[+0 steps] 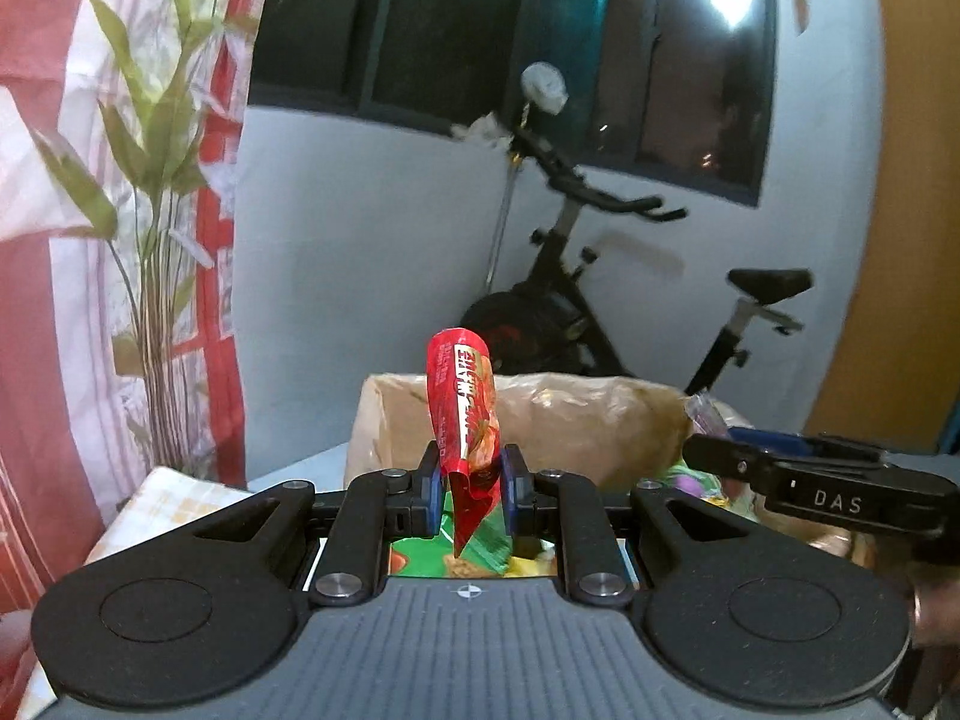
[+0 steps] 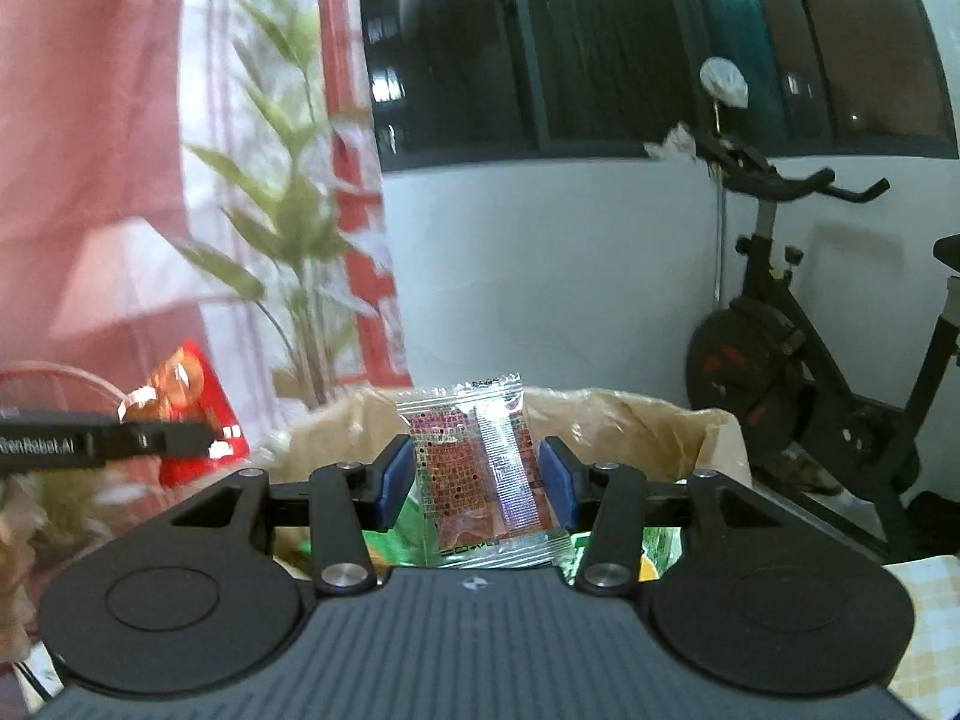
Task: Organize snacks
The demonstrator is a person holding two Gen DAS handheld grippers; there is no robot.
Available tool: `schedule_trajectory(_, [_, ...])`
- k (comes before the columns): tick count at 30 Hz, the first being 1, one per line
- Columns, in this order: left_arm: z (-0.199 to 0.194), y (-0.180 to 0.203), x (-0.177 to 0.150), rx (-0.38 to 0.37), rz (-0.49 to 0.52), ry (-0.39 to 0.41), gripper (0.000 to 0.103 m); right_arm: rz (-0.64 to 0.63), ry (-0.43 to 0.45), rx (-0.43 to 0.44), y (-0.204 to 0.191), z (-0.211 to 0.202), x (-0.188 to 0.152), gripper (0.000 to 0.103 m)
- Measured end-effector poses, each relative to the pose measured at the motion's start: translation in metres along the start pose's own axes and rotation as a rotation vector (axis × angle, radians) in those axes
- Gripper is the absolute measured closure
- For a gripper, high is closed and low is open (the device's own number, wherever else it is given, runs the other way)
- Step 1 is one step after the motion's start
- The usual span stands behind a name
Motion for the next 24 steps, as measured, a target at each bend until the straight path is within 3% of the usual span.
schedule_trajectory(5, [0.027, 0.002, -0.011, 0.021, 0.011, -0.059, 0.083, 0.112, -0.048, -0.030, 0.007, 0.025, -0.012, 0.054])
schedule_trajectory(12, [0.032, -0.002, -0.019, 0.012, 0.050, -0.060, 0.080, 0.072, -0.079, -0.008, -0.003, 0.030, -0.023, 0.054])
schedule_trajectory(15, [0.030, -0.001, -0.019, 0.014, 0.071, -0.055, 0.064, 0.047, -0.076, -0.009, -0.008, 0.028, -0.026, 0.051])
schedule_trajectory(17, [0.027, -0.001, -0.019, 0.010, 0.064, -0.049, 0.059, 0.038, -0.086, -0.016, -0.008, 0.027, -0.029, 0.049])
schedule_trajectory(20, [0.022, -0.001, -0.018, -0.001, 0.055, -0.047, 0.049, 0.030, -0.098, -0.031, -0.007, 0.024, -0.032, 0.040])
schedule_trajectory(24, [0.013, -0.002, -0.017, -0.024, 0.014, -0.043, 0.025, 0.013, -0.093, -0.052, -0.005, 0.015, -0.030, 0.024])
Point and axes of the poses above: each gripper's, at about its wrist camera, not at the fingertips, and z roughly the way its jaws point, y to its right, x to its top, the point moved 4 cm from there along z, roughly the way its jaws point, and after that the axes turned 10 degrees about y, right-handed, at the moved point
